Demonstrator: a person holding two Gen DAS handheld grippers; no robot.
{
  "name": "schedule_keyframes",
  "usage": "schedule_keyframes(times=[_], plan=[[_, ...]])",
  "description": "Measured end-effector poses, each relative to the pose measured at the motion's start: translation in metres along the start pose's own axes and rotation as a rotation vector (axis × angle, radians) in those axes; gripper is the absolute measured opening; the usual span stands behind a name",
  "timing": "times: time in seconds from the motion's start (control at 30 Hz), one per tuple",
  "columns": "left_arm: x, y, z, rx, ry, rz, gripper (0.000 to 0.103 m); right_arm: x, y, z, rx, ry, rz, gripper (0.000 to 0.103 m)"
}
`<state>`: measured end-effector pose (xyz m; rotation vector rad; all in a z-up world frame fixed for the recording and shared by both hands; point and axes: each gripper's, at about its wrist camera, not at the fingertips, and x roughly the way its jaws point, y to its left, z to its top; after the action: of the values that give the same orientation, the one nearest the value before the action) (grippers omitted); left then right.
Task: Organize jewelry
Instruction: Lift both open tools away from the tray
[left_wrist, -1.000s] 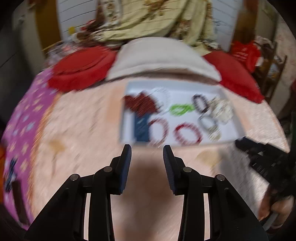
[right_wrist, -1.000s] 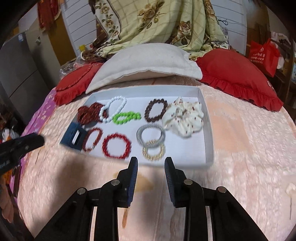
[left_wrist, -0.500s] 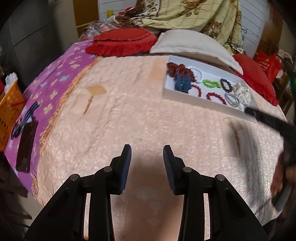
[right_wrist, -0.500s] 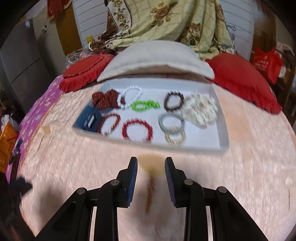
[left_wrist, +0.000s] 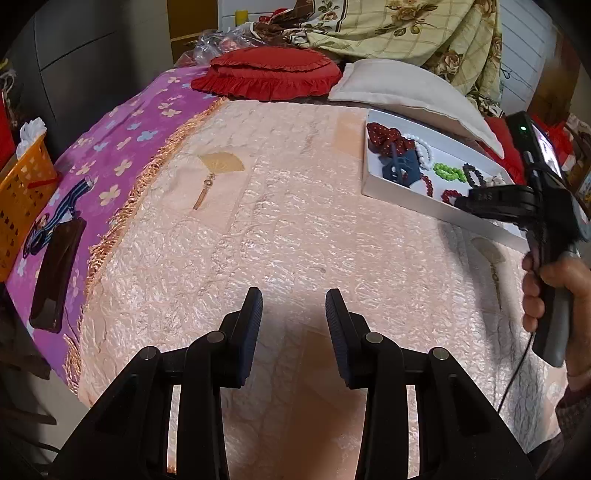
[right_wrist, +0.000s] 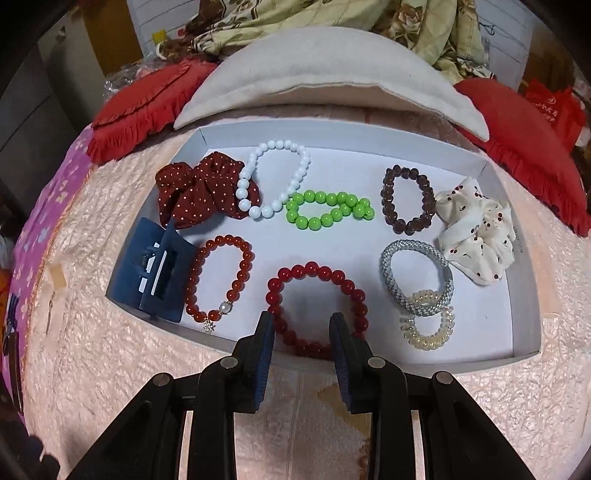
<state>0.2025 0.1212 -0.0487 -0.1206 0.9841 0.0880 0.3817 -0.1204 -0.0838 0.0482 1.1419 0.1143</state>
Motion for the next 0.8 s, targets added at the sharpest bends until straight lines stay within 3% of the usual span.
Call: schedule_keyframes(times=[0.37, 0.5, 0.63, 0.7, 0.8], plan=[[-0.007, -0.008, -0.004, 0.014, -0.006, -0.001, 0.035, -0.016, -0.004, -0.029, 0.032, -0.008, 0.056, 0.029], [-0.016, -0.015, -0.007, 0.036, -0.016, -0.006, 0.035, -0.028, -0.008, -0.035, 0.036, -0.038, 0.125, 0.029], [-0.027, -0.019, -0.012, 0.060, -0.035, -0.004, 0.035, -0.056, -0.043, -0.035, 0.063, -0.181, -0.015, 0.029], [-0.031, -0.020, -0.013, 0.066, -0.043, -0.006, 0.035, -0.058, -0.063, -0.030, 0.079, -0.200, -0.081, 0.029], [-0.034, -0.022, -0.015, 0.065, -0.053, -0.019, 0.035, -0.053, -0.104, -0.020, 0.136, -0.195, -0.167, 0.041]])
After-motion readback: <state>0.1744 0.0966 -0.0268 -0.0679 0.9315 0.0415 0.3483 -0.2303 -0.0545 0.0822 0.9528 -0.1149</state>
